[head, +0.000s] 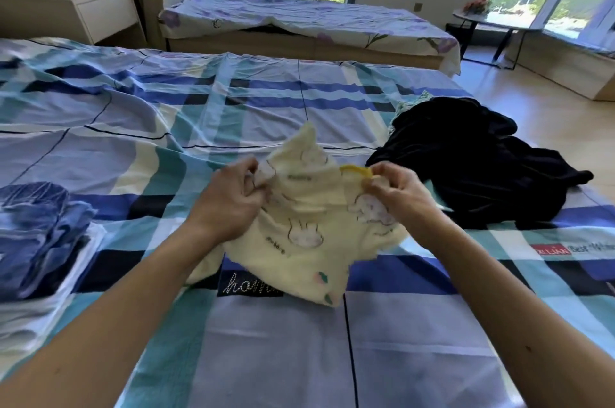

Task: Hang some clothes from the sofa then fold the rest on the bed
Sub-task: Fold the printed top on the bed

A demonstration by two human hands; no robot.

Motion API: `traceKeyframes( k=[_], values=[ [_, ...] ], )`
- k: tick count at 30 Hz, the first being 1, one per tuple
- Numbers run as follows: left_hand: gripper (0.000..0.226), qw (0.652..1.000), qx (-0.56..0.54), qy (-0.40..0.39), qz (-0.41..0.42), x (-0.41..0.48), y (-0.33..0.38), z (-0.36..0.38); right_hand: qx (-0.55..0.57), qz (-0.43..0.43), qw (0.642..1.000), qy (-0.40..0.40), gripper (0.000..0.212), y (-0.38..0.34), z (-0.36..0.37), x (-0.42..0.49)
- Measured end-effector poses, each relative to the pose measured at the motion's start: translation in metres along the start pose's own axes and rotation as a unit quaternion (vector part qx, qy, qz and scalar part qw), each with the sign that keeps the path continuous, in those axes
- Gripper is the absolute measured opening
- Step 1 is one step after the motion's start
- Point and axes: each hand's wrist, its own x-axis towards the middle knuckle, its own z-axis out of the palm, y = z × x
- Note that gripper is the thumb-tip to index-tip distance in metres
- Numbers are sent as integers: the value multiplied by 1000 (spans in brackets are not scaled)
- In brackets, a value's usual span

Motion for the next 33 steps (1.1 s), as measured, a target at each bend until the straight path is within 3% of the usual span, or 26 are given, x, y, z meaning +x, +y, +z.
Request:
traceKeyframes(
  k=[5, 9, 11, 13, 14, 18, 21, 24, 27, 29, 31, 33],
  values=[
    [6, 985, -142, 98, 26, 4, 4, -8, 138, -62, 988, 16, 5, -24, -13, -9],
    [14, 974, -216, 59, -32, -2, 14, -3, 213, -38, 974, -67, 10, -35, -12, -27],
    [48, 969, -233, -33, -74, -7, 15, 1, 238, -33, 965, -109, 13, -38, -8, -33],
    [100, 977, -142, -135, -81, -12, 14, 6, 261, -29, 954, -142, 11, -41, -5, -38],
    [115, 978, -91, -171, -73, -15, 14, 9, 273, -28, 949, -157, 6, -42, -3, -40],
    [133, 980, -12, -197, -17, -27, 22, 24, 351, -19, 919, -180, 14, -48, -1, -46],
    [134, 993, -26, -85, 80, -33, 34, 29, 418, -12, 898, -133, 29, -53, -6, -45],
    [124, 984, -67, 28, 162, -44, 50, 36, 487, -12, 867, -105, 28, -62, -8, -47],
    [111, 969, -198, -2, 146, -54, 74, 40, 504, -45, 847, -161, 21, -70, -3, -57],
    [100, 955, -271, -29, 112, -54, 82, 40, 445, -87, 854, -257, 26, -77, 1, -65],
    [71, 945, -319, -9, 65, -49, 82, 36, 334, -152, 876, -313, 36, -81, 3, -69],
    [29, 948, -315, 34, 34, -41, 77, 29, 167, -233, 926, -246, 45, -80, 0, -69]
  ],
)
